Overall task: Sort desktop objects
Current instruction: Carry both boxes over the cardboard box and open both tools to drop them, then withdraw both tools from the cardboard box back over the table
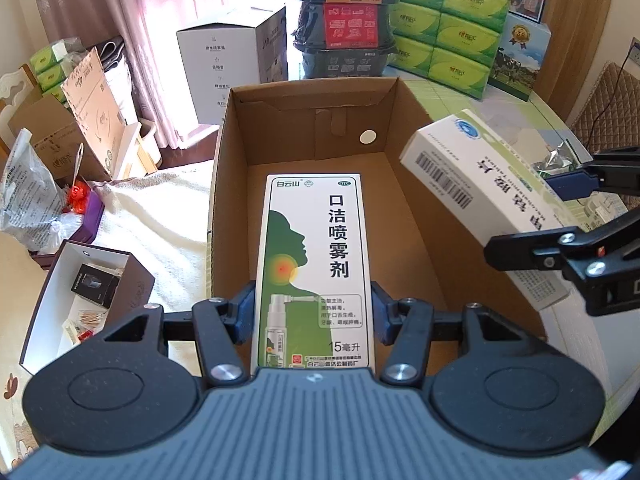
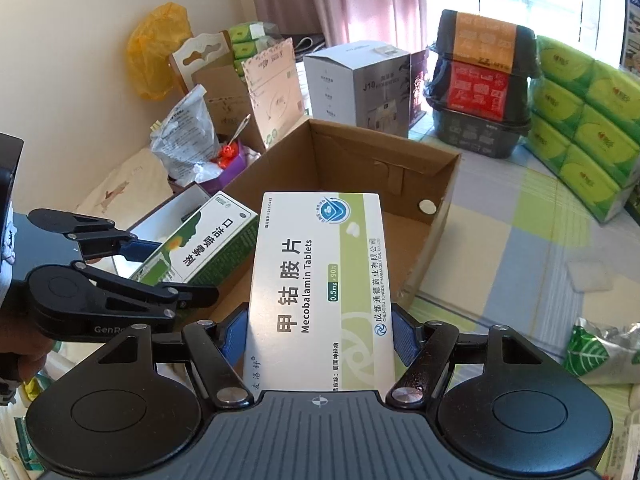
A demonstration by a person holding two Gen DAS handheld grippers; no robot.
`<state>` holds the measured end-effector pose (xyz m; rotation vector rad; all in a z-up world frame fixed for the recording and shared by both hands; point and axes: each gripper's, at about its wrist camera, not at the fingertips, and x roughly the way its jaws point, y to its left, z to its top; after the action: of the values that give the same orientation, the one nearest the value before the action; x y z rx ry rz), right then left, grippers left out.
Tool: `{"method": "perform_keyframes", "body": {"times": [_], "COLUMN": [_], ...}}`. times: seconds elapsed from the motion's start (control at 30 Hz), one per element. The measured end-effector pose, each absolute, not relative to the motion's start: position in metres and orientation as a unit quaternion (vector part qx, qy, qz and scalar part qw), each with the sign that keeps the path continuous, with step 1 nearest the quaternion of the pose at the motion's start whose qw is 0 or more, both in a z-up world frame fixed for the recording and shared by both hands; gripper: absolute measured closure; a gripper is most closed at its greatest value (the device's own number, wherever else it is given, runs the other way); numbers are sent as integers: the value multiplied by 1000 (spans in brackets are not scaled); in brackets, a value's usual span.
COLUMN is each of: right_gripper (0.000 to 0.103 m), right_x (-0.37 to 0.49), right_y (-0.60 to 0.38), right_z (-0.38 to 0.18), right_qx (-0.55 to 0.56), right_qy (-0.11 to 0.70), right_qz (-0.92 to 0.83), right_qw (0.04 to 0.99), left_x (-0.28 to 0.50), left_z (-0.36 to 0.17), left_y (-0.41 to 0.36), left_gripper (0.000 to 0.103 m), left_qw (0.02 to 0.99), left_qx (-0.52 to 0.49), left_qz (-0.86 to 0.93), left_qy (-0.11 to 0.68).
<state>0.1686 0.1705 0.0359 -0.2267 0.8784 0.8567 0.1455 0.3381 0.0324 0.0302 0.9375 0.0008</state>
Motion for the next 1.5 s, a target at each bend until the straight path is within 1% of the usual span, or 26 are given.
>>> {"method": "perform_keyframes", "body": {"times": [0.23,0.37,0.53,0.6,0.83,0.87,0.9,0.97,1.23,1.43,1.5], "right_gripper": [35,35,35,35,35,32,26,23,22,21,21], "right_x": [186,184,181,180,176,176,176,174,163,144,138], "right_y": [179,180,187,191,202,203,202,198,159,120,107], "right_z": [18,17,18,18,12,12,13,16,42,62,67], "right_qx": [-104,-108,-111,-112,-111,-111,-112,-104,-78,-77,-80], "right_qy": [417,410,407,405,400,397,394,384,367,357,352], "right_qz": [398,402,409,410,417,418,418,419,408,402,397], "right_qw": [811,812,809,810,808,809,811,816,832,839,844], "left_x": [161,159,149,144,130,129,128,126,111,96,92], "left_z": [2,-2,10,15,22,22,22,22,37,56,62], "left_y": [341,343,346,347,348,349,350,351,341,316,304], "left_gripper": [52,50,50,47,43,42,41,39,38,38,36], "left_qw": [882,884,890,892,895,895,896,896,904,911,913], "left_qx": [11,15,23,24,25,22,18,15,3,-8,-5], "left_qz": [-17,-8,1,3,7,6,6,7,10,8,5], "left_qy": [470,466,456,450,445,445,444,443,428,412,407]}}
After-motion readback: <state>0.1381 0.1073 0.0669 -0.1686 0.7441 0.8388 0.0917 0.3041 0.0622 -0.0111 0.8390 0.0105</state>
